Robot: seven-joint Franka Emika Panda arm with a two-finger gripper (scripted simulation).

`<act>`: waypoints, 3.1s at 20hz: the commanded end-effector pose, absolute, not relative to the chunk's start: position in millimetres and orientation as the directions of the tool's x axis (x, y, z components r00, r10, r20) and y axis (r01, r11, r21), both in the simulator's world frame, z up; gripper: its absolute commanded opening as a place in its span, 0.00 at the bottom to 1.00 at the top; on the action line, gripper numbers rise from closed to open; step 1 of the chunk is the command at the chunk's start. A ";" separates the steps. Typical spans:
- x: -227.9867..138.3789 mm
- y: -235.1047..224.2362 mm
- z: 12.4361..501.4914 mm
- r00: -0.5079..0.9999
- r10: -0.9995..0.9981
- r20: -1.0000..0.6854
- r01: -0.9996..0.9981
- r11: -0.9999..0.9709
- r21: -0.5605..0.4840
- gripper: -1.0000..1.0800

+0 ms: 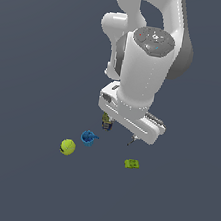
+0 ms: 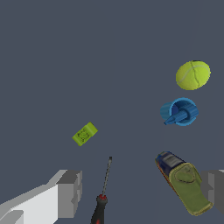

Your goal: Pick up a designated object from a clutter of objects.

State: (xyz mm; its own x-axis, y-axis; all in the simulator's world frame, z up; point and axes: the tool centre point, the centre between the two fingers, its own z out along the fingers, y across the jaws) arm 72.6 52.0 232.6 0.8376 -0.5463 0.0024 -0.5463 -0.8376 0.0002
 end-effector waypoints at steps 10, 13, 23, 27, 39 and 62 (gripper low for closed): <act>92.4 78.0 182.5 0.664 -0.748 -0.003 -0.748 -0.664 -0.003 0.96; 96.4 84.8 168.9 0.611 -0.792 -0.004 -0.792 -0.611 -0.003 0.96; 106.9 107.4 122.1 0.415 -0.910 -0.004 -0.910 -0.415 -0.002 0.96; 109.7 116.2 103.1 0.331 -0.944 -0.004 -0.944 -0.331 -0.001 0.96; 112.7 132.2 67.1 0.169 -0.986 -0.001 -0.986 -0.169 0.000 0.96; 112.2 133.9 12.4 0.148 -0.989 0.000 -0.989 -0.148 0.000 0.96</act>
State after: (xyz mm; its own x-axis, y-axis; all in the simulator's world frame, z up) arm 111.2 134.0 14.3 0.1490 -0.9888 0.0001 -0.9888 -0.1490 0.0019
